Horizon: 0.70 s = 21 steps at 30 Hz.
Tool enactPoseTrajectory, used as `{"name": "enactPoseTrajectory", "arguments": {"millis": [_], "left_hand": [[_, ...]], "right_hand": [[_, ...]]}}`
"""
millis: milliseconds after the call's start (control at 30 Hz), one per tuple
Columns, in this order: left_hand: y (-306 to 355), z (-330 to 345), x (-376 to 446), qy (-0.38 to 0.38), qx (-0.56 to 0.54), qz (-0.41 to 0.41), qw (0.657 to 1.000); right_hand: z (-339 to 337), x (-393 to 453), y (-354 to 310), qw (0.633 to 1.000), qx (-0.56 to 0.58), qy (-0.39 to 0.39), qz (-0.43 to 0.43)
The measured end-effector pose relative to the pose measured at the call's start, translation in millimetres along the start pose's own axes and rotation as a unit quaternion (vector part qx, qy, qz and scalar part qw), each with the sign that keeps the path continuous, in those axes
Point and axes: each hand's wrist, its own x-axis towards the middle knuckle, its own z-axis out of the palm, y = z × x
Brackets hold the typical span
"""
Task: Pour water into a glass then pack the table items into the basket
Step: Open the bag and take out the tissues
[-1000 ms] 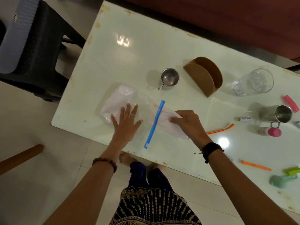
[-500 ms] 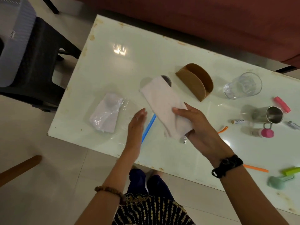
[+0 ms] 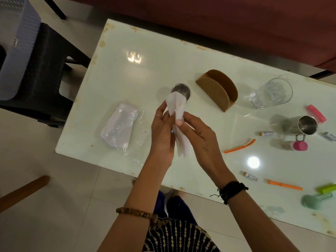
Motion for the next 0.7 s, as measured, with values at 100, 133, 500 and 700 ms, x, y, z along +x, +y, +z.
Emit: {"name": "enactPoseTrajectory", "arguments": {"millis": [100,133,500,700], "left_hand": [[0,3,-8,0.025,0.041,0.033,0.998],[-1,3,-9,0.023,0.036,0.037,0.998],[1,-16,-3,0.039,0.119,0.112,0.986],[-4,-17,-8,0.000,0.163,0.130,0.978]], "right_hand": [[3,-1,-1,0.999,0.037,0.015,0.020],[3,-2,-1,0.998,0.056,0.022,0.024],[-19,-4,0,0.981,0.131,0.127,0.064],[-22,-2,1,0.982,0.003,0.188,0.026]]}}
